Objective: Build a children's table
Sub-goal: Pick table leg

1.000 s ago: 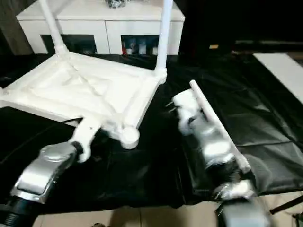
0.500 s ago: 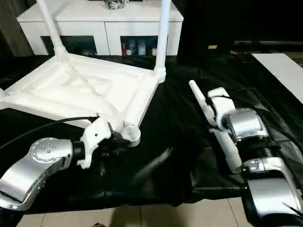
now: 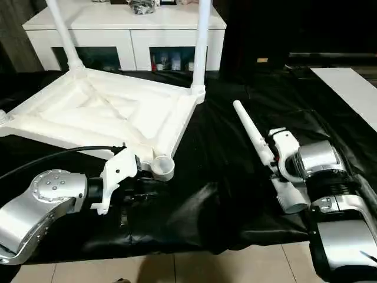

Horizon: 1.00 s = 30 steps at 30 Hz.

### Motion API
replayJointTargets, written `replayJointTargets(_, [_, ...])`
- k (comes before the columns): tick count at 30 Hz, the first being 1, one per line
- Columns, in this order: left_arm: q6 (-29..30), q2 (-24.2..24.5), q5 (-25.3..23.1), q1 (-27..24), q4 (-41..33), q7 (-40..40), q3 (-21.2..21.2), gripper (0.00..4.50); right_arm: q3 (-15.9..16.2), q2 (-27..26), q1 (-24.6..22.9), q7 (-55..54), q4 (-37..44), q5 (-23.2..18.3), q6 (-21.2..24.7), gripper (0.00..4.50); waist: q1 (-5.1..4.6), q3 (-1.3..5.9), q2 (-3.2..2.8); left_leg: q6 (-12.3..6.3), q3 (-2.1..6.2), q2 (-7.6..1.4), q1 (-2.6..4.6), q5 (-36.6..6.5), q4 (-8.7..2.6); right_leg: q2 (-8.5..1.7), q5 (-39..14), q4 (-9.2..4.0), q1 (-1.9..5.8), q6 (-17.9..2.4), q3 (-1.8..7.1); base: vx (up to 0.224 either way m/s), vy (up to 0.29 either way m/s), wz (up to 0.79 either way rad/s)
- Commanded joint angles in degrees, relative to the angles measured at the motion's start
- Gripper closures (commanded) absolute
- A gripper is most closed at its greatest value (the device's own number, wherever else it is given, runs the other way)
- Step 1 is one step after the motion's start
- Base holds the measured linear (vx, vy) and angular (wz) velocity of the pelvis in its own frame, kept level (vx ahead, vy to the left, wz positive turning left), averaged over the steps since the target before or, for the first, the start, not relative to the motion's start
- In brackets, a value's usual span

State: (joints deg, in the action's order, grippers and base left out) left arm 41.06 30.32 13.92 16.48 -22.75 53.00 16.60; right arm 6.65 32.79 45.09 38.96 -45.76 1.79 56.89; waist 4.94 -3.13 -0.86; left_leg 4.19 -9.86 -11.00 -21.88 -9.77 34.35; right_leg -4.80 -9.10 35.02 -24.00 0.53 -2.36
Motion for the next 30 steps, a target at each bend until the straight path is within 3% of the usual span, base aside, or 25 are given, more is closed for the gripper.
replayJointTargets(1, [0.8, 0.5, 0.7, 1.3, -1.3, 0.3, 0.2, 3.44, 0.8, 0.9, 0.4, 0.9, -0.6, 0.1, -0.2, 1.28, -0.18, 3.66, 0.25, 1.78, -0.01, -1.04, 0.95, -17.9, -3.86, -1.79, -19.0, -4.30, 2.57, -11.6, 1.30, 0.000, 0.000, 0.00])
replayJointTargets(16, [0.9, 1.2, 0.6, 2.1, -0.8, -0.7, 0.1, 3.44, 1.2, 0.8, 0.3, 0.9, -3.3, 0.7, -2.4, 2.56, -0.16, 3.69, 0.10, 1.78, 0.06, -1.02, 0.94, -18.4, -3.76, -1.85, -19.5, -4.32, 2.58, -11.6, 1.21, 0.000, 0.000, 0.00])
replayJointTargets(20, [0.7, 1.5, 0.6, 2.3, -0.5, -0.9, 0.0, 3.44, 0.6, 0.7, 0.3, 0.6, -3.1, 0.4, -2.9, 2.67, -0.10, 3.70, 0.02, 1.81, 0.08, -0.99, 0.99, -18.6, -3.74, -1.86, -20.2, -4.39, 2.54, -11.3, 1.19, 0.000, 0.000, 0.00])
replayJointTargets(24, [1.4, -0.4, 0.7, 3.4, 1.1, -3.6, -1.9, 3.08, -1.3, 0.8, 0.5, -0.1, -1.0, -0.8, -3.3, 2.67, -0.24, 3.69, 0.01, 1.98, 0.04, -0.92, 0.98, -18.9, -3.71, -1.70, -19.6, -4.39, 2.52, -11.4, 1.18, 0.000, 0.000, 0.00])
replayJointTargets(25, [2.0, -5.6, -0.2, 6.6, 5.9, -11.7, -6.6, 3.08, -5.2, 0.2, 0.2, -1.1, 3.6, -3.4, -5.5, 2.67, -0.25, 3.62, 0.03, 1.88, -0.12, -0.91, 0.92, -18.8, -3.75, -1.62, -19.0, -4.51, 2.55, -11.3, 1.28, 0.000, 0.000, 0.00])
replayJointTargets(27, [1.4, -7.8, -1.0, 8.2, 8.2, -15.5, -8.6, 2.96, -7.2, -0.3, 0.0, -2.3, 5.6, -4.5, -6.1, 2.67, -0.13, 3.96, 0.37, 1.57, 0.02, -0.77, 1.06, -17.5, -3.50, -1.66, -18.0, -4.41, 2.79, -11.0, 1.20, 0.000, 0.000, 0.00])
replayJointTargets(28, [1.3, -9.6, 0.0, 9.4, 9.5, -17.1, -10.5, 2.67, -8.9, -1.0, -0.5, -3.6, 7.9, -5.3, -7.6, 2.67, -0.19, 3.81, 0.35, 1.25, 0.00, -0.61, 0.56, -16.5, -3.61, -1.76, -18.5, -4.51, 3.07, -10.3, 1.15, 0.000, 0.000, 0.00])
replayJointTargets(30, [1.0, -11.2, 1.4, 10.2, 10.2, -18.0, -12.2, 2.68, -9.7, -1.4, -0.9, -5.6, 9.5, -5.1, -8.6, 2.67, -0.13, 3.97, 0.40, 1.16, 0.09, -0.62, 0.59, -15.5, -3.60, -1.89, -18.8, -4.56, 3.11, -9.9, 1.06, 0.000, 0.000, 0.00])
